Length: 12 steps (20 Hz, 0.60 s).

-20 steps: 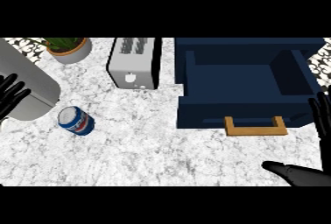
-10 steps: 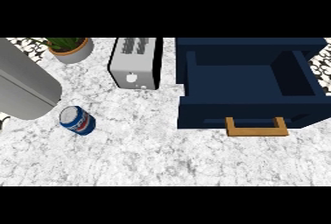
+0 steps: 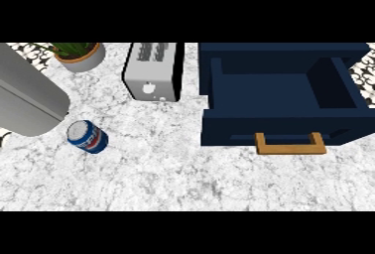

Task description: Pick up the can, place it into the drawer and close the drawer

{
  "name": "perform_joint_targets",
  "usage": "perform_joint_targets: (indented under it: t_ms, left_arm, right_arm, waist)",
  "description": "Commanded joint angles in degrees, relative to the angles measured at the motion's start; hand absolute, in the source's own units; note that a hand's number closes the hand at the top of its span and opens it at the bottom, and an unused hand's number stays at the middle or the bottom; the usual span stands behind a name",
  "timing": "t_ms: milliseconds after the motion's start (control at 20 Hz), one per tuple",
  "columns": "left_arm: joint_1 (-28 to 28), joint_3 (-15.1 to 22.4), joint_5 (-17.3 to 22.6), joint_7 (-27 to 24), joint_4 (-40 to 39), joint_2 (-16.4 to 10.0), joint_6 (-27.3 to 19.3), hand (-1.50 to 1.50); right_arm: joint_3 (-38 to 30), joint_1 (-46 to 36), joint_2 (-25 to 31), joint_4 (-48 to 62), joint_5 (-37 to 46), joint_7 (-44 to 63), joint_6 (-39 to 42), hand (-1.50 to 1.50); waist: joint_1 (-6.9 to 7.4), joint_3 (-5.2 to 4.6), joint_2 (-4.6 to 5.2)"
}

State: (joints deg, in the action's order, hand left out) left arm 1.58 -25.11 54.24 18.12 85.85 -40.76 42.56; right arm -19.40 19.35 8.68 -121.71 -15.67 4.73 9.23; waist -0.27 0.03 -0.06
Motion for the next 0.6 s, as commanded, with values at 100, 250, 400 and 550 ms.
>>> perform_joint_targets:
  t_ms: [100, 250, 400, 550]
  left_arm:
    - [2.2, 1.4, 6.7, 6.6, 0.1, 0.0, -4.1, -1.5]
    - [4.3, 2.3, 7.7, 9.6, -0.4, -0.1, -5.8, -1.5]
    - [5.1, 6.8, -1.0, 6.1, -0.2, 7.0, -7.3, -1.5]
    - [7.4, 5.9, -1.6, 6.8, -2.5, 6.5, -6.6, -1.5]
  right_arm:
    - [-6.8, 1.6, 1.6, 0.7, -5.7, 0.4, 3.4, -1.5]
    - [-5.9, 3.5, -0.3, -2.4, -5.1, 0.7, 4.9, -1.5]
    - [-5.0, 7.0, -2.8, -3.6, -3.6, -1.5, 7.0, -1.5]
    - [-11.4, 3.5, 2.3, -0.1, -9.1, 0.6, 9.6, -1.5]
  waist:
    - [-0.01, 0.0, -0.03]
    - [-0.05, 0.0, -0.04]
    - [-0.36, -0.02, 0.0]
    - [-0.19, -0.02, 0.02]
